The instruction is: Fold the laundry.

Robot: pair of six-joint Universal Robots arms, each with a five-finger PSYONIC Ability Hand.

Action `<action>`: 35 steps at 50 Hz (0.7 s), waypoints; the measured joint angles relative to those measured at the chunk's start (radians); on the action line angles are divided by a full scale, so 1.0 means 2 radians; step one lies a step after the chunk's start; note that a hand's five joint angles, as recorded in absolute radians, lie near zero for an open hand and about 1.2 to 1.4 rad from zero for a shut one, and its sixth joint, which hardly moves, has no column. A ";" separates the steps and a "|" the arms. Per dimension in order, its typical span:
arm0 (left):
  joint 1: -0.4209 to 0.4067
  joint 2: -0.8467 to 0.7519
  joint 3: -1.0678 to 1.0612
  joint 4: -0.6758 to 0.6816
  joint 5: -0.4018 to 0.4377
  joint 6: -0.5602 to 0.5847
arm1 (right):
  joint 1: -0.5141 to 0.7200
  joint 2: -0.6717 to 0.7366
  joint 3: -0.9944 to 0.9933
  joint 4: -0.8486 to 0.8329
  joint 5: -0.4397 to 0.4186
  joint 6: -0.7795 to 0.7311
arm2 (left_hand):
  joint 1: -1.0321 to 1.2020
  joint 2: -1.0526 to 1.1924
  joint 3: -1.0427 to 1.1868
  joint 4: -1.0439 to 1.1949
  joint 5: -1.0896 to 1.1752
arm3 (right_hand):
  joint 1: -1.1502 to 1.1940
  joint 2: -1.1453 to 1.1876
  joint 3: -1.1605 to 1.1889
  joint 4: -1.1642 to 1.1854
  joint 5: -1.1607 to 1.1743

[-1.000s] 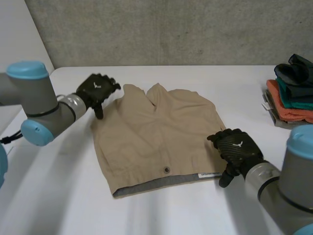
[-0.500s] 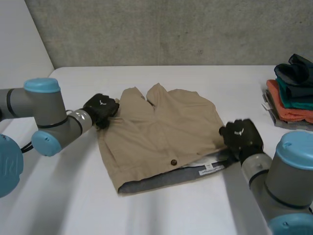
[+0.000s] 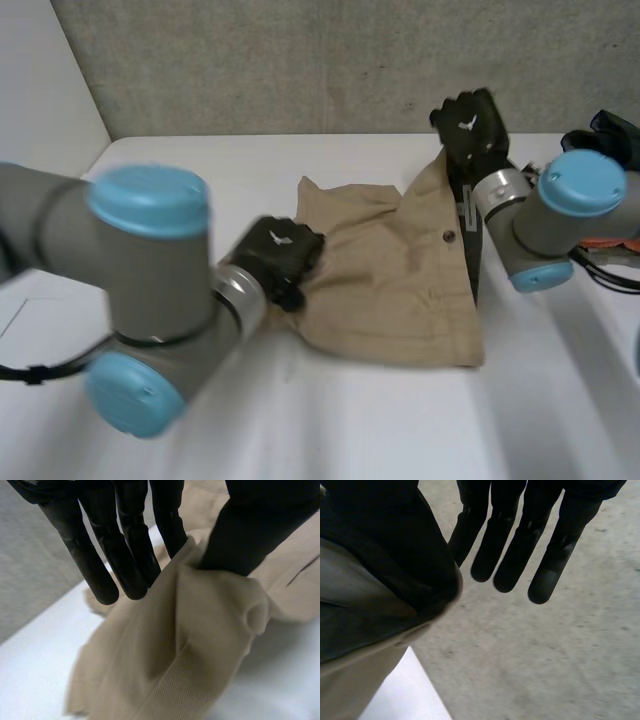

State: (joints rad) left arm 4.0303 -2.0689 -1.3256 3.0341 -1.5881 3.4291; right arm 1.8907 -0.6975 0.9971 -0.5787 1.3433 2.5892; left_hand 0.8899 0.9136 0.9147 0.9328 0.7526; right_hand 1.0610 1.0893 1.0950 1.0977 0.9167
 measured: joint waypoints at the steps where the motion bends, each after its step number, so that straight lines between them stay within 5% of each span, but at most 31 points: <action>1: -0.010 -0.011 0.004 0.003 -0.008 -0.005 | 0.000 0.013 -0.008 -0.002 -0.006 0.003 | 0.000 0.000 0.000 0.000 0.000 | -0.069 -0.076 -0.074 -0.074 -0.074; 5: -0.036 -0.045 0.024 0.009 -0.045 -0.014 | -0.004 0.043 -0.021 -0.004 -0.005 0.009 | -0.283 -0.293 -0.292 -0.304 -0.298 | -0.368 -0.380 -0.364 -0.364 -0.368; 11: -0.032 -0.028 0.036 0.011 -0.093 -0.015 | -0.021 0.009 0.004 0.032 0.060 0.016 | -0.308 -0.322 -0.323 -0.335 -0.340 | -0.420 -0.439 -0.443 -0.444 -0.435; 16: 0.003 0.045 0.006 0.013 -0.101 -0.013 | -0.033 -0.102 0.060 0.121 0.106 0.039 | -0.308 -0.322 -0.323 -0.335 -0.340 | -0.420 -0.439 -0.443 -0.444 -0.435; 28: 0.078 0.130 -0.158 0.026 -0.017 -0.013 | -0.035 -0.297 0.209 0.397 0.107 0.105 | -0.308 -0.325 -0.323 -0.335 -0.340 | -0.420 -0.439 -0.443 -0.444 -0.435; 35: 0.118 0.121 -0.218 0.066 0.038 -0.013 | -0.028 -0.362 0.335 0.405 0.090 0.102 | -0.308 -0.325 -0.323 -0.335 -0.339 | -0.418 -0.438 -0.442 -0.443 -0.433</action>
State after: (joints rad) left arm 4.2665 -1.8275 -1.7623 3.1668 -1.5128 3.4037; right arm 1.8338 -1.4205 1.6666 0.2310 1.5226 2.7940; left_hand 0.2738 0.2639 0.2689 0.2632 0.0741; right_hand 0.2240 0.2136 0.2119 0.2124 0.0503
